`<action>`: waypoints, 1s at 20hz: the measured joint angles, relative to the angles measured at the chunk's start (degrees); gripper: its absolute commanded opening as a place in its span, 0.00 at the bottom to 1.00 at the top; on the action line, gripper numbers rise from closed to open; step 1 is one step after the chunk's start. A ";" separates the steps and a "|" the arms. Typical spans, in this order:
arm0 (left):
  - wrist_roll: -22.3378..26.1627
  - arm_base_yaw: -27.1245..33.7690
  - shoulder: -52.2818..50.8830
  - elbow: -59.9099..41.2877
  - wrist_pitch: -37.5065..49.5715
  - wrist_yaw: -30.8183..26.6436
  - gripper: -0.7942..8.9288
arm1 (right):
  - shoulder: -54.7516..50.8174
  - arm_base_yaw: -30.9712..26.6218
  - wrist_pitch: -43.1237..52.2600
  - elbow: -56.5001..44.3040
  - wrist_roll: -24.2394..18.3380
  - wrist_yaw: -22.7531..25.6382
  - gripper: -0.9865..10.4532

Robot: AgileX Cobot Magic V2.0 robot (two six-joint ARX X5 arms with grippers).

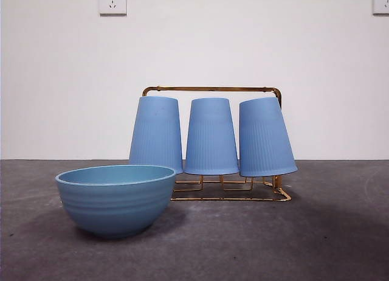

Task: Right arm lift cup from the cupboard, then place it on the right of the bowl

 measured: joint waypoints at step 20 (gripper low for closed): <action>-1.86 -2.12 39.28 32.24 -18.45 39.19 0.43 | 36.65 0.87 -22.10 31.95 22.56 -41.07 0.18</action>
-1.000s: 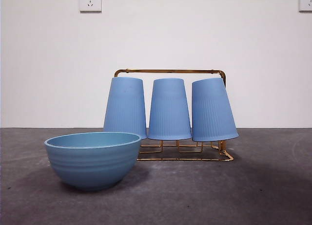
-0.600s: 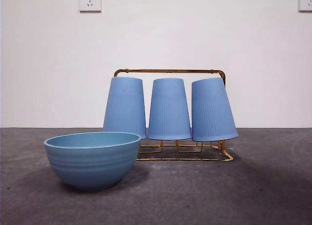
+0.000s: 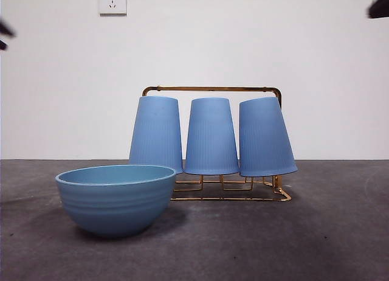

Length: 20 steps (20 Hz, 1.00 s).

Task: Right arm lift cup from the cupboard, then place it on the right of the bowl

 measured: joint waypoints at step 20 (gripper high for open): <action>18.86 -13.55 14.71 11.87 -2.93 -7.26 0.53 | 25.31 15.19 -15.80 23.37 -9.14 4.96 0.47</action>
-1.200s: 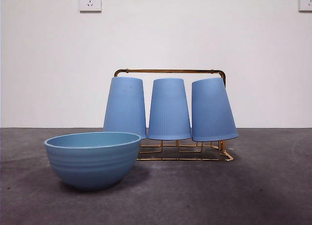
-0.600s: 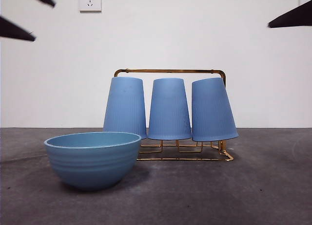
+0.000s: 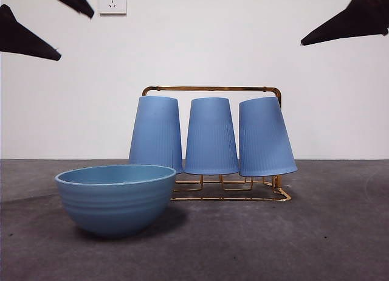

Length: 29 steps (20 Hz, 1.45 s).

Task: Right arm lift cup from the cupboard, then place it on the right of the bowl

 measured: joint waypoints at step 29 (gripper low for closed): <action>3.96 -3.23 0.04 0.02 -2.97 -14.01 0.53 | 36.70 11.10 -27.85 36.39 -11.98 31.95 0.51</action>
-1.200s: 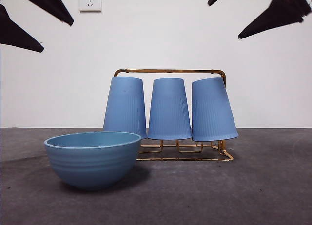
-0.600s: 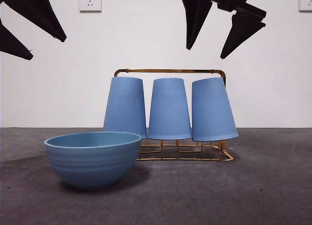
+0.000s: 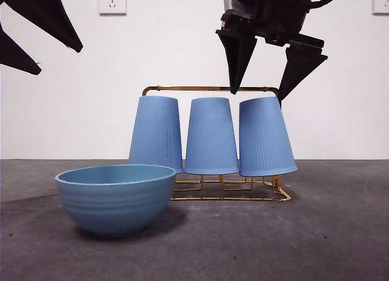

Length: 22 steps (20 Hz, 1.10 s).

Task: Right arm lift cup from the cupboard, then place it on the right of the bowl

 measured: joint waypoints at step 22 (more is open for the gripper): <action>0.15 0.00 0.00 0.00 0.00 0.00 0.53 | 2.99 -0.11 -1.38 1.05 0.00 0.59 0.32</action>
